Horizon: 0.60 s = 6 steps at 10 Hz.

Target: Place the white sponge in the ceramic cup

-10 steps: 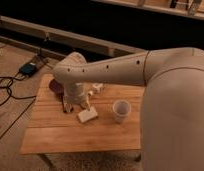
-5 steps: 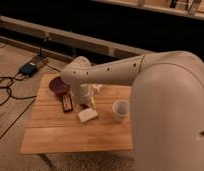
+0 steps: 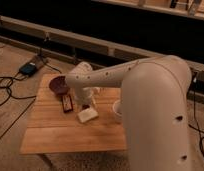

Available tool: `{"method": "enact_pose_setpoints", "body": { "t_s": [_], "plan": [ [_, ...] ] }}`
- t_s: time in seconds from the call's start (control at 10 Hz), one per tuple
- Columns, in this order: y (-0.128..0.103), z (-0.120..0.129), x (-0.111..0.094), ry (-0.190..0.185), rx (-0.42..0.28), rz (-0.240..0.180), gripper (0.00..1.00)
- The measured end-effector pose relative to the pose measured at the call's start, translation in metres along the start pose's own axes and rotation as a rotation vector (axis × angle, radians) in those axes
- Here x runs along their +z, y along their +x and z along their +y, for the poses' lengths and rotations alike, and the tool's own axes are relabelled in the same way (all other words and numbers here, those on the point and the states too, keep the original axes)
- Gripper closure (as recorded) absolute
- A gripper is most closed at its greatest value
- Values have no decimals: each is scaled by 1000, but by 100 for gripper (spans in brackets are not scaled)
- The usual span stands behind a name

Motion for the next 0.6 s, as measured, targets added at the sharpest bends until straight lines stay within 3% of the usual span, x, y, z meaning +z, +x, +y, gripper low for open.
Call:
{"method": "enact_pose_setpoints", "body": {
  "t_s": [0.4, 0.6],
  "plan": [
    [24, 19, 10, -37, -414, 54, 35],
    [29, 18, 13, -34, -574, 87, 35]
  ]
}}
